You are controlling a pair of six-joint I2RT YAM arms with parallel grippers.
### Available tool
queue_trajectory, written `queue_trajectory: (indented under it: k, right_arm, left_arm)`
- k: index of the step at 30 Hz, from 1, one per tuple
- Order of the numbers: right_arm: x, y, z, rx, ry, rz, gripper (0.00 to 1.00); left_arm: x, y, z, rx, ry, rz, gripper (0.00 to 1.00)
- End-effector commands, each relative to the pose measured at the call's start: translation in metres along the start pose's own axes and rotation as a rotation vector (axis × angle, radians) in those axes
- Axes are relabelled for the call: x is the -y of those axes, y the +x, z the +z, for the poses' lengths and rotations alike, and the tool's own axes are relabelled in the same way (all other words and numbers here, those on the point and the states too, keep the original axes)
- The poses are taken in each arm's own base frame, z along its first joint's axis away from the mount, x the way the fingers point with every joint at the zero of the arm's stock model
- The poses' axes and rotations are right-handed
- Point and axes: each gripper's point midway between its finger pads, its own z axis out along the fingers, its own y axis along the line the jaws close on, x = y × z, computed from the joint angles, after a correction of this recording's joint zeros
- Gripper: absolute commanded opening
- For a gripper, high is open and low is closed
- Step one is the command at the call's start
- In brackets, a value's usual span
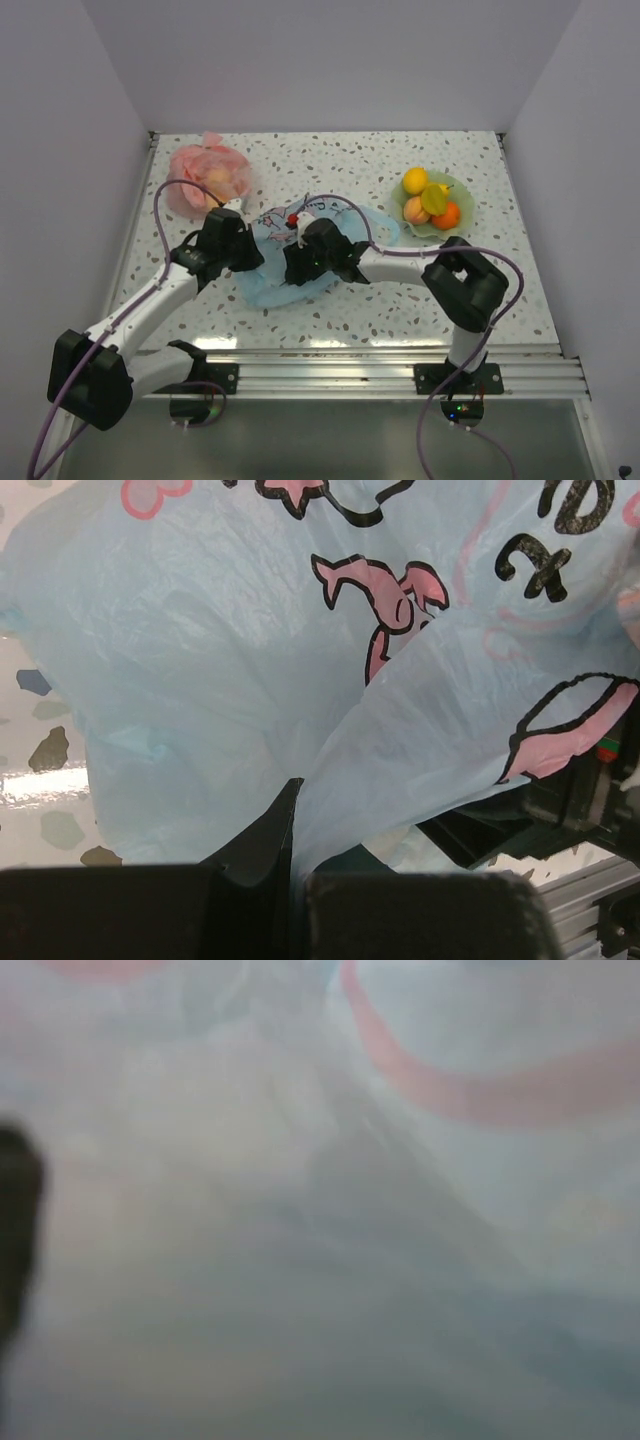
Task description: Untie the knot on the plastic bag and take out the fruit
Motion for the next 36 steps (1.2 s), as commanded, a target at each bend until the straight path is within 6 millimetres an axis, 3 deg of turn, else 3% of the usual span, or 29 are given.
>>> queue_trajectory:
  k: [1,2,3,6,13,17,20,22,23,27,32,36]
  right_arm:
    - [-0.013,-0.020,-0.029,0.064,-0.033,-0.012,0.18]
    - [-0.014,-0.021,-0.035,0.066,-0.035,-0.014,0.12]
    - [-0.012,-0.016,-0.039,0.057,-0.029,-0.017,0.10]
    - [-0.013,-0.026,-0.066,0.087,-0.018,-0.031,0.07]
    - [-0.005,-0.063,-0.130,0.198,0.084,-0.060,0.00]
    - [0.006,-0.098,-0.172,0.298,0.146,-0.063,0.00]
    - [0.036,-0.113,-0.197,0.341,0.259,-0.060,0.00]
    - [0.073,-0.119,-0.214,0.360,0.363,-0.023,0.00]
    - [0.101,-0.119,-0.223,0.367,0.428,0.021,0.00]
    - [0.168,-0.109,-0.244,0.375,0.605,0.150,0.00]
    - [0.241,-0.081,-0.254,0.366,0.782,0.345,0.00]
    - [0.276,-0.060,-0.240,0.339,0.814,0.471,0.00]
  left_arm:
    - [0.000,-0.009,0.001,0.025,-0.011,0.006,0.00]
    - [0.002,-0.011,0.000,0.030,-0.010,0.012,0.00]
    - [0.001,-0.014,0.001,0.038,-0.017,0.013,0.00]
    - [0.001,-0.021,0.001,0.052,-0.027,0.022,0.00]
    - [0.003,-0.027,0.009,0.046,-0.032,0.038,0.00]
    - [0.005,-0.030,0.012,0.054,-0.027,0.037,0.00]
    - [0.007,-0.031,0.013,0.054,-0.021,0.036,0.00]
    - [0.008,-0.031,0.012,0.058,-0.016,0.038,0.00]
    - [0.007,-0.031,0.011,0.057,-0.018,0.037,0.00]
    - [0.005,-0.029,0.008,0.065,-0.019,0.041,0.00]
    - [0.004,-0.026,0.004,0.071,-0.014,0.036,0.00]
    - [0.004,-0.026,-0.001,0.081,-0.010,0.033,0.00]
